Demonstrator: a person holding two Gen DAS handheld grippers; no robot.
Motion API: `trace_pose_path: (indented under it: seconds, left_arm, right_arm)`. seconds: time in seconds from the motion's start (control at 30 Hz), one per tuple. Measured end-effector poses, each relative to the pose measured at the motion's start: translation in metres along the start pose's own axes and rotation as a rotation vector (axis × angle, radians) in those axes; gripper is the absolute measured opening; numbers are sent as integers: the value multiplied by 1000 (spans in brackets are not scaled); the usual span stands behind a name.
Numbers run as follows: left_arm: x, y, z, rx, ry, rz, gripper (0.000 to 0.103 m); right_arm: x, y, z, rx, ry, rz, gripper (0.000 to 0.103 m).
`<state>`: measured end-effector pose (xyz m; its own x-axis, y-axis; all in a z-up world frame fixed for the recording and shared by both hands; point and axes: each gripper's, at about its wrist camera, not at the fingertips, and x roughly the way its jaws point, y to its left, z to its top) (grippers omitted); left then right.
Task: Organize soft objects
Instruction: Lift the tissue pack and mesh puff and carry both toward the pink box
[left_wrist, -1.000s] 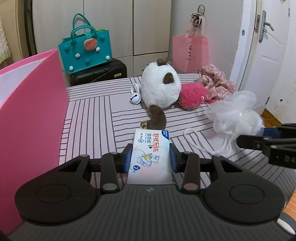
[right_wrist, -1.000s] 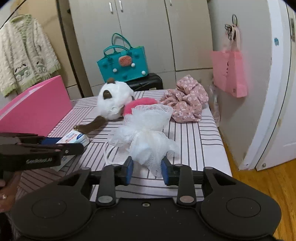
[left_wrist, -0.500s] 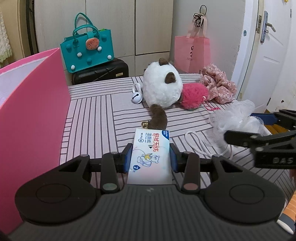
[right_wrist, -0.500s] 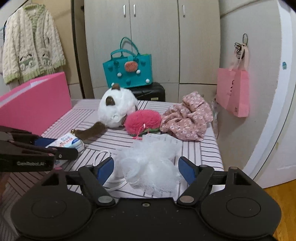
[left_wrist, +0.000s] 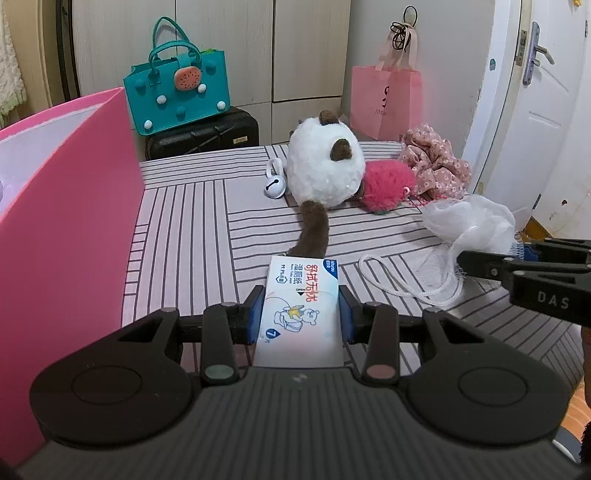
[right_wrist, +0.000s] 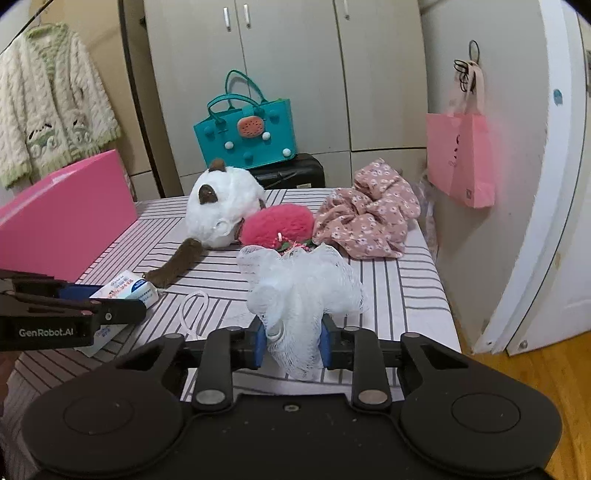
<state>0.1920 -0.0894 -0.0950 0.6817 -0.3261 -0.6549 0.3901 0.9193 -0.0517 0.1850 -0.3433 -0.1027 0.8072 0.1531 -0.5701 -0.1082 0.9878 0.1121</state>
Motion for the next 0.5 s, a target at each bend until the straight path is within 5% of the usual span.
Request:
trace_pose_path:
  seconds: [0.5]
  left_arm:
    - [-24,2,-6,-14,56,-81,39]
  right_arm:
    - [-32,5,-5,3,55,64,30]
